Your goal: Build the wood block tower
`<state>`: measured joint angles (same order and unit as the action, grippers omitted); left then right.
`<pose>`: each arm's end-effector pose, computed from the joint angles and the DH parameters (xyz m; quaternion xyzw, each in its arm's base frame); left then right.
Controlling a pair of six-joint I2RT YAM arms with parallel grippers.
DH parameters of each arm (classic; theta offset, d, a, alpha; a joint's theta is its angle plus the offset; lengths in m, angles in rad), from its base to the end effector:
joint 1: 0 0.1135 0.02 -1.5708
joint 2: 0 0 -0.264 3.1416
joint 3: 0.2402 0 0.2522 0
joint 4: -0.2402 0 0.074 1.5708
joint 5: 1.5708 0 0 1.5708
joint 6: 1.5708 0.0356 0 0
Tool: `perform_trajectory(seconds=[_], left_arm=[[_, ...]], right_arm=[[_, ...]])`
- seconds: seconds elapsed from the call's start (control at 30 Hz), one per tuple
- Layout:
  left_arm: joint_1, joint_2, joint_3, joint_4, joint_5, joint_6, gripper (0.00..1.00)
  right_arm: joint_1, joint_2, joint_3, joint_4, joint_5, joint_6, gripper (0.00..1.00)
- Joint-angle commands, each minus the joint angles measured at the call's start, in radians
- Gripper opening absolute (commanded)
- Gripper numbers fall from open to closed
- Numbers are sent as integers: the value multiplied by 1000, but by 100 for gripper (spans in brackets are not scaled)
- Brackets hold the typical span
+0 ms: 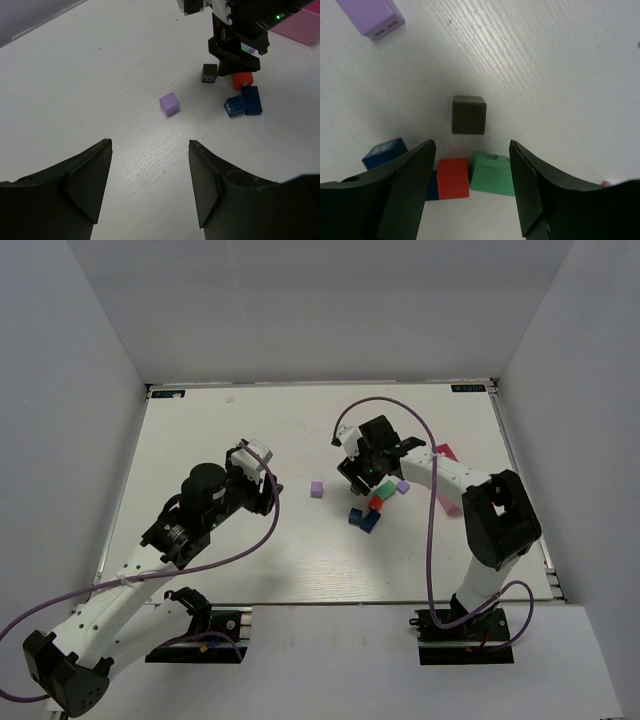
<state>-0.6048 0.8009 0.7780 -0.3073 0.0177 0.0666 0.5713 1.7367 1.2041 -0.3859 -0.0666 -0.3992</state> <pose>0.1528 -0.1064 0.3219 0.2729 0.7666 -0.1615 0.5584 0.3113 0.2029 0.2141 -0.4510 0.8325 0.0589 0.3163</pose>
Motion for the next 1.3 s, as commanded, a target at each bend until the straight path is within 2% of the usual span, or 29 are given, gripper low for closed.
perform_trajectory(seconds=[0.0,0.1,0.3,0.73,0.97,1.1,1.27], left_arm=[[4,14,-2,5,25,-13,73],[4,23,-2,5,39,-4,74],[4,23,-2,5,57,-4,75],[4,14,-2,5,88,-4,79],[4,14,-2,5,97,-4,79],[4,14,-2,5,106,-4,80],[4,14,-2,5,107,-4,80]], right_arm=[[7,32,66,4,8,5,67],[4,47,89,-17,-41,-3,67],[4,96,120,-25,-38,-15,67],[4,173,147,-42,-25,-33,55],[4,173,146,-60,-61,-72,40],[6,158,153,-79,-134,-157,24],[7,161,182,-113,-203,-242,18]])
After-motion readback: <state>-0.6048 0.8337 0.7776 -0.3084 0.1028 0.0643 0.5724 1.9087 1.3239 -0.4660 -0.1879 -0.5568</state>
